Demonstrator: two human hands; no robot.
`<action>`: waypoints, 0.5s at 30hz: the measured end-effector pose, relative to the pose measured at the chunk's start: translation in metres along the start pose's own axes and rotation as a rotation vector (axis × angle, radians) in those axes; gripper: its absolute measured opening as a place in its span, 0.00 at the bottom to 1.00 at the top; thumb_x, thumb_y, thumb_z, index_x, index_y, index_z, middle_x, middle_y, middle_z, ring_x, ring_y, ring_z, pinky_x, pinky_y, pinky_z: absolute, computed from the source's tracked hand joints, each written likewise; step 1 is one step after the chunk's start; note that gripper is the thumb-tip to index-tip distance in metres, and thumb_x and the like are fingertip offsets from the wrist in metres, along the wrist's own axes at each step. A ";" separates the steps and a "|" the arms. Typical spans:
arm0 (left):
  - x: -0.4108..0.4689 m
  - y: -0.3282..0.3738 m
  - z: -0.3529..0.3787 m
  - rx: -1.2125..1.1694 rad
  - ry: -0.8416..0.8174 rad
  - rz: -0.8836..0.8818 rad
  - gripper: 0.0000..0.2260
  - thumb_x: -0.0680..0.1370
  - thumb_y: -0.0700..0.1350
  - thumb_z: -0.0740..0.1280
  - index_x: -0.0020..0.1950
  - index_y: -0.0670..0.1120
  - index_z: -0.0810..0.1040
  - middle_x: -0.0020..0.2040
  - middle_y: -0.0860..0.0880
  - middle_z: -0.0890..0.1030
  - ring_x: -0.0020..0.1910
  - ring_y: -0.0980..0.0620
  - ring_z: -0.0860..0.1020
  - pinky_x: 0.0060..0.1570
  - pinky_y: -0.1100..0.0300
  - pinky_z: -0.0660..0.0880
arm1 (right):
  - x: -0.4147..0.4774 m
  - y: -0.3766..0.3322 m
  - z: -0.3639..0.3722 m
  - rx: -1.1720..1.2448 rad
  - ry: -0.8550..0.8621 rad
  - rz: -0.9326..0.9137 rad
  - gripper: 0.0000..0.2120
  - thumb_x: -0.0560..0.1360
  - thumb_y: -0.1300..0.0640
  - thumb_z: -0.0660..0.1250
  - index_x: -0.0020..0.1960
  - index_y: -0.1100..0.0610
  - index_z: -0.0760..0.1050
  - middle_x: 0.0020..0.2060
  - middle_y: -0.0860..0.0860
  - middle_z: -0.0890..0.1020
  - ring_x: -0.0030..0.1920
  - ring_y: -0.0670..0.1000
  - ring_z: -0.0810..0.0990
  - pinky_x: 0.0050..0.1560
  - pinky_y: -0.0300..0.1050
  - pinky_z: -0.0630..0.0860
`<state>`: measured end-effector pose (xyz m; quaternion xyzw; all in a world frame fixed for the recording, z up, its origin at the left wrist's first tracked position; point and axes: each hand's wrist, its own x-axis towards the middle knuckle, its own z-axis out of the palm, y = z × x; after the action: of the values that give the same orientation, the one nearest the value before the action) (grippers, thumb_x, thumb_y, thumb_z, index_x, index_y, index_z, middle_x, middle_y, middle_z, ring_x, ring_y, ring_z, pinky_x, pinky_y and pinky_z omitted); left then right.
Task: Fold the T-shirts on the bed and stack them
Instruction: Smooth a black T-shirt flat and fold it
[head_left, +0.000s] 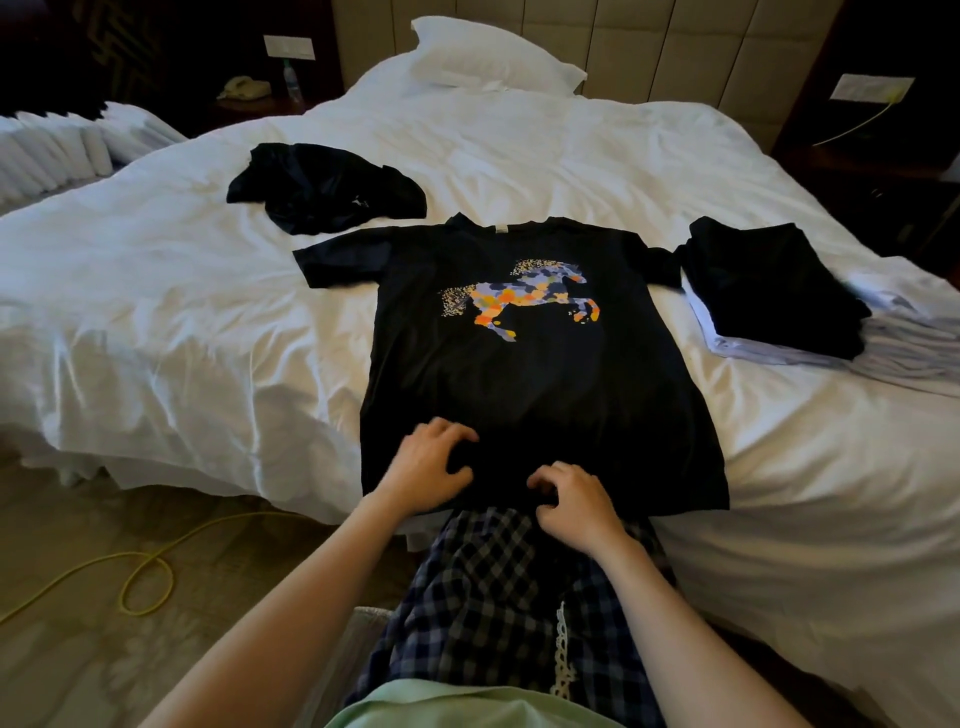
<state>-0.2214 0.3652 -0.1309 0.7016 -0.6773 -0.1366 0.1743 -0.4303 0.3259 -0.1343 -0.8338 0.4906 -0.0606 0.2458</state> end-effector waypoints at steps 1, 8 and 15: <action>0.001 0.003 0.003 -0.008 -0.118 0.042 0.17 0.76 0.45 0.65 0.65 0.51 0.73 0.63 0.49 0.72 0.62 0.50 0.69 0.63 0.55 0.66 | 0.001 -0.003 -0.004 0.036 -0.023 0.013 0.12 0.72 0.60 0.63 0.53 0.52 0.79 0.49 0.46 0.78 0.54 0.49 0.76 0.56 0.42 0.71; 0.015 0.013 -0.019 -0.209 -0.385 -0.030 0.18 0.71 0.32 0.58 0.30 0.52 0.78 0.34 0.57 0.78 0.39 0.60 0.75 0.47 0.66 0.71 | 0.021 -0.014 -0.028 0.083 0.002 0.056 0.14 0.75 0.63 0.58 0.41 0.51 0.79 0.37 0.47 0.79 0.38 0.48 0.77 0.37 0.39 0.72; 0.051 -0.022 -0.059 -0.476 0.135 -0.246 0.20 0.72 0.28 0.57 0.35 0.53 0.77 0.39 0.55 0.79 0.41 0.58 0.76 0.48 0.64 0.72 | 0.064 -0.033 -0.041 0.148 0.042 0.033 0.18 0.75 0.65 0.56 0.36 0.48 0.76 0.35 0.48 0.77 0.32 0.46 0.73 0.32 0.38 0.67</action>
<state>-0.1738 0.3182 -0.0848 0.7253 -0.5226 -0.2651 0.3612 -0.3859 0.2705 -0.0923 -0.8036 0.5035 -0.1101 0.2975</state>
